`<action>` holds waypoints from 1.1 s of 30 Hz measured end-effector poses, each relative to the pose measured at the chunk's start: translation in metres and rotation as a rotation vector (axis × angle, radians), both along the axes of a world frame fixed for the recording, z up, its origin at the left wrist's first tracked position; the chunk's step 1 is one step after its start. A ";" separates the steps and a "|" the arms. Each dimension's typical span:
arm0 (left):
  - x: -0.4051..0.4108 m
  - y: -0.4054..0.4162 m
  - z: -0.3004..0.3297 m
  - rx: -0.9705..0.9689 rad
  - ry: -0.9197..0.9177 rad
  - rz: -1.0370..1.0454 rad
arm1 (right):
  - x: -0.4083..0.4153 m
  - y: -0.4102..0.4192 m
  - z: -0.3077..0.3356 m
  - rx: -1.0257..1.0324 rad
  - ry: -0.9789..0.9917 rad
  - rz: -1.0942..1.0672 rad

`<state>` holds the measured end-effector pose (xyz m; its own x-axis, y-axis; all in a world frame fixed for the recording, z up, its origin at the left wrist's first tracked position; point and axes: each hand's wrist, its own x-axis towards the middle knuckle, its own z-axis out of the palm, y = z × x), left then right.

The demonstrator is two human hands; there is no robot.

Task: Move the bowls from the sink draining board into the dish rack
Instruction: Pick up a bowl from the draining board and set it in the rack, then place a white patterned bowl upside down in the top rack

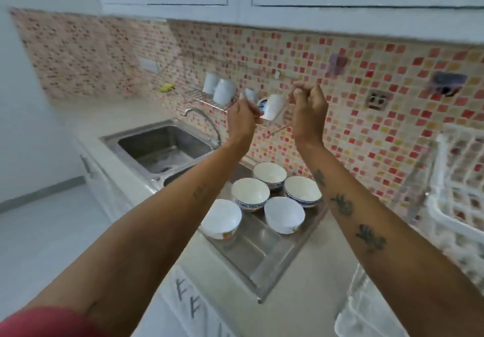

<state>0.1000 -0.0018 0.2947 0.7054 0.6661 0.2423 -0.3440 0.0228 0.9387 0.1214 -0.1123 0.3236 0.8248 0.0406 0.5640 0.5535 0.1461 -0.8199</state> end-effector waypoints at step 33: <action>-0.016 0.090 -0.291 -0.575 0.678 0.259 | 0.024 0.116 -0.315 -0.352 1.197 0.008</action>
<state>0.0843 0.0881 0.0034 0.3873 0.7125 -0.5851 0.2156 0.5470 0.8089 0.1458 0.0033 0.0090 0.8116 0.0442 -0.5826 -0.5666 -0.1832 -0.8033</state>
